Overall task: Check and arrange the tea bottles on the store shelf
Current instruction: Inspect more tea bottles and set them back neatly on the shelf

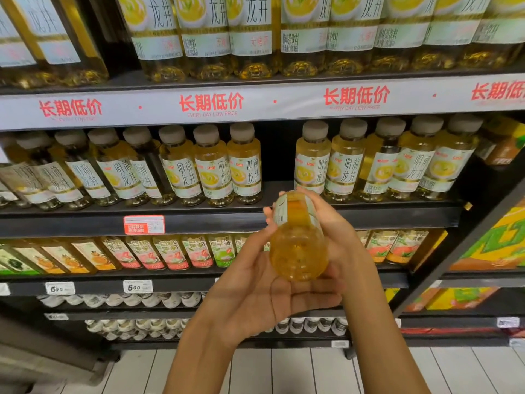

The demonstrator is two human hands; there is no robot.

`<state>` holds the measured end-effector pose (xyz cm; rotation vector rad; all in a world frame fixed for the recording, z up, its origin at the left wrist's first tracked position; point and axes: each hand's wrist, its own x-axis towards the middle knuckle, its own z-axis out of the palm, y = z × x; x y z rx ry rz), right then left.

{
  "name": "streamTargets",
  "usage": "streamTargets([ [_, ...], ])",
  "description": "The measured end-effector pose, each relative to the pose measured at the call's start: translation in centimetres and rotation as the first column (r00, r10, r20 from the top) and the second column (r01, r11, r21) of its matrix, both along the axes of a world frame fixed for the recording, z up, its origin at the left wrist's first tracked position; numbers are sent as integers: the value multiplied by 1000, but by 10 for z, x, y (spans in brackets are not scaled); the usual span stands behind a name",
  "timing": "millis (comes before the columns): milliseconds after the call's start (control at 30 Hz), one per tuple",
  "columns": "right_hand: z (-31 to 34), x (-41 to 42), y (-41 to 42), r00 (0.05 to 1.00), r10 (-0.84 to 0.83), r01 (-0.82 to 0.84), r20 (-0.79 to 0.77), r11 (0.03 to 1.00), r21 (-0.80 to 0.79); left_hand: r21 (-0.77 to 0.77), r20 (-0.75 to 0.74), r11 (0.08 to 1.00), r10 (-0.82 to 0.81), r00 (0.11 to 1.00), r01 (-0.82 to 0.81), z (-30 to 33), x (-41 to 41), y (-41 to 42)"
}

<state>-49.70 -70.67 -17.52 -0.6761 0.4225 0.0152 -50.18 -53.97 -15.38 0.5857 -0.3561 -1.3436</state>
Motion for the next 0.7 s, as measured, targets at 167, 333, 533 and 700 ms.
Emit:
streamTargets([
  [167, 11, -8, -2, 968, -99, 152, 228, 962, -227, 172, 173, 980, 74, 982, -104, -10, 0, 0],
  [333, 29, -17, 0, 963, -95, 207, 253, 860, -466, 180, 348, 960, 144, 926, -217, -8, 3, -2],
  [533, 47, -39, 7, 911, 135, 212, 389, 656, -724, 133, 616, 910, 234, 752, -392, -21, 3, -11],
  [700, 56, -53, 6, 759, 335, 236, 558, 657, -716, 15, 720, 897, 297, 628, -441, -23, 12, -14],
])
